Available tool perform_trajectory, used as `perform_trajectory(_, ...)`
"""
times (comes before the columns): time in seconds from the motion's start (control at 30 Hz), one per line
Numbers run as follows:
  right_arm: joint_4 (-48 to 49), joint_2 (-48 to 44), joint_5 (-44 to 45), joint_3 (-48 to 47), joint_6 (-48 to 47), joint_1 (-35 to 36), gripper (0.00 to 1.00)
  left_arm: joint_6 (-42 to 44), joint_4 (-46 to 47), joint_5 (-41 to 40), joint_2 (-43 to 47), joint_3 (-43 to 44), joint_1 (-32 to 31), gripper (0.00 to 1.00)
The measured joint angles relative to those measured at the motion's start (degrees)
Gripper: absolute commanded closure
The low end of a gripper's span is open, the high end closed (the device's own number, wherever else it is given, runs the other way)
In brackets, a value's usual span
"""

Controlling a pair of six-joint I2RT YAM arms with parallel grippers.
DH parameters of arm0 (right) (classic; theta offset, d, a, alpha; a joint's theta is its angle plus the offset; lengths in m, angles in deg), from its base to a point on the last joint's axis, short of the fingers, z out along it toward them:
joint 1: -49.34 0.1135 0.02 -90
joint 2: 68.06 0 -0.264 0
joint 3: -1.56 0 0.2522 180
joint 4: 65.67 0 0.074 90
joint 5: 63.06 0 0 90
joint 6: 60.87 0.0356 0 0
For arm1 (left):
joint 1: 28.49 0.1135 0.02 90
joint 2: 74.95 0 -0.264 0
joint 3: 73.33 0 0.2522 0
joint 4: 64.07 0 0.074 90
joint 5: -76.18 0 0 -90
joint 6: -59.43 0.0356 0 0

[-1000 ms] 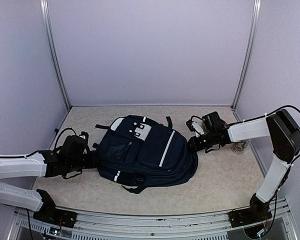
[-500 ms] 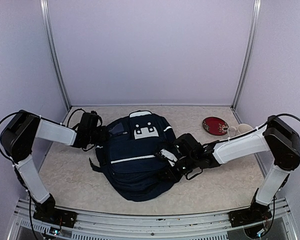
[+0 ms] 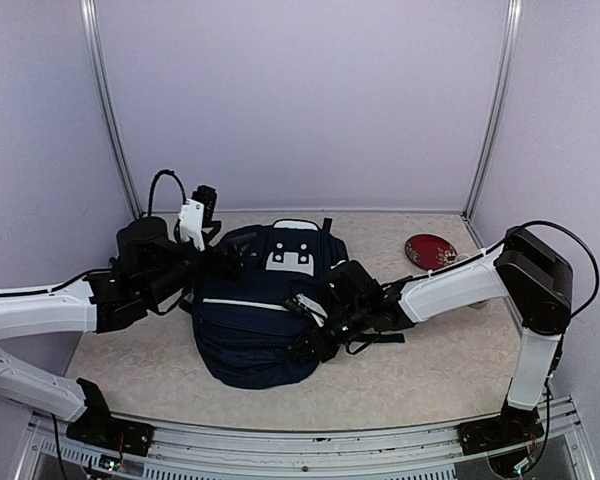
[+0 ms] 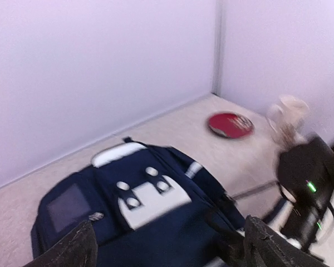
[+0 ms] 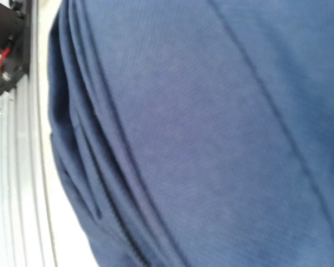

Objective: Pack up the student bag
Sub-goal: Rotate the student bag at the center of the board, then hold the student bag at the center of the board.

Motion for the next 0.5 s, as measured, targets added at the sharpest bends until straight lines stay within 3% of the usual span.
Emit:
perform_trajectory(0.13, 0.2, 0.0, -3.5, 0.0, 2.2, -1.4, 1.0, 7.4, -10.4, 1.8, 0.7, -0.2, -13.0, 0.46)
perform_trajectory(0.2, 0.5, 0.0, -4.9, 0.0, 3.4, -1.9, 1.0, 10.2, -16.1, 2.7, -0.1, -0.2, -17.2, 0.53)
perform_trajectory(0.4, 1.2, 0.0, -7.0, 0.0, 5.4, -2.4, 1.0, 18.0, -29.0, 1.0, -4.8, -0.1, -20.0, 0.48)
perform_trajectory(0.5, 1.5, 0.0, -7.2, 0.0, 6.1, -2.5, 1.0, 20.4, -30.7, -1.2, -7.9, 0.0, -19.7, 0.59)
